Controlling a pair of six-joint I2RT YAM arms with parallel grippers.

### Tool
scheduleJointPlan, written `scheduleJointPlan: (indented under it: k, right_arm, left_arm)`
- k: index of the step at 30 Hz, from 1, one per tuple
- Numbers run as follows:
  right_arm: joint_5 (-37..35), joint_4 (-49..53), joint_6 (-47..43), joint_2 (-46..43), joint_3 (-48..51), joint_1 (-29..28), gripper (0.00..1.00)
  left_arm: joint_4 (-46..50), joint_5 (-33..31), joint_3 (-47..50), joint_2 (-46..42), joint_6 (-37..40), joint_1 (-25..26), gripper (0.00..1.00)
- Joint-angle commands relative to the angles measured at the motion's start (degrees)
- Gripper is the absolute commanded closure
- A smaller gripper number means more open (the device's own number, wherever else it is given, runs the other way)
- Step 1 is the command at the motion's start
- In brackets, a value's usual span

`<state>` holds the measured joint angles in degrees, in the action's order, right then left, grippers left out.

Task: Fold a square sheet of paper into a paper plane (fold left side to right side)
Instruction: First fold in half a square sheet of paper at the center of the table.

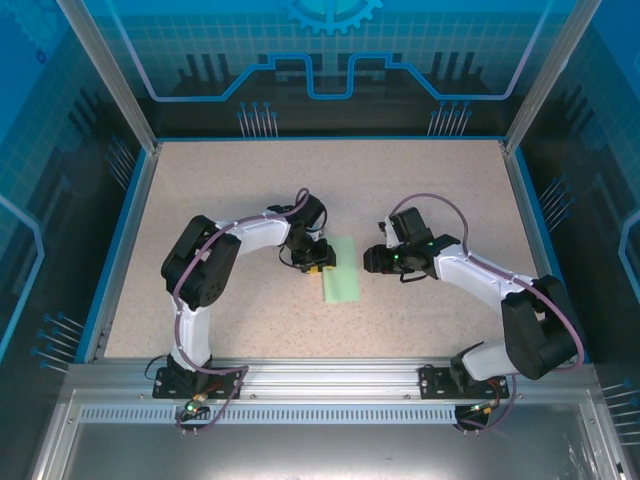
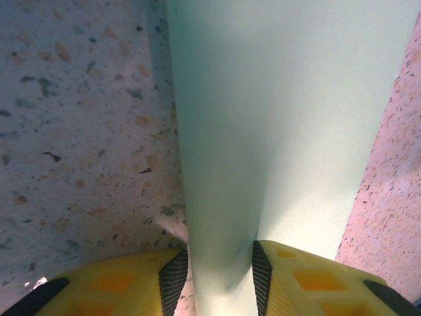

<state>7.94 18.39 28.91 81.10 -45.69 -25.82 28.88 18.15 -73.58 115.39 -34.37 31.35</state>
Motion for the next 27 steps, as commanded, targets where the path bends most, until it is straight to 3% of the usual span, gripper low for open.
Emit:
scheduleJointPlan:
  k: [1, 27]
  right_arm:
    - [0.1, 0.2, 0.1, -0.1, 0.8, 0.2, 0.54]
    - [2.1, -0.7, 0.9, 1.1, 0.5, -0.5, 0.54]
  left_arm:
    - [-3.3, -7.5, 3.2, 8.2, 1.7, 1.7, 0.61]
    - [-3.1, -7.4, 1.9, 9.8, -1.2, 1.8, 0.60]
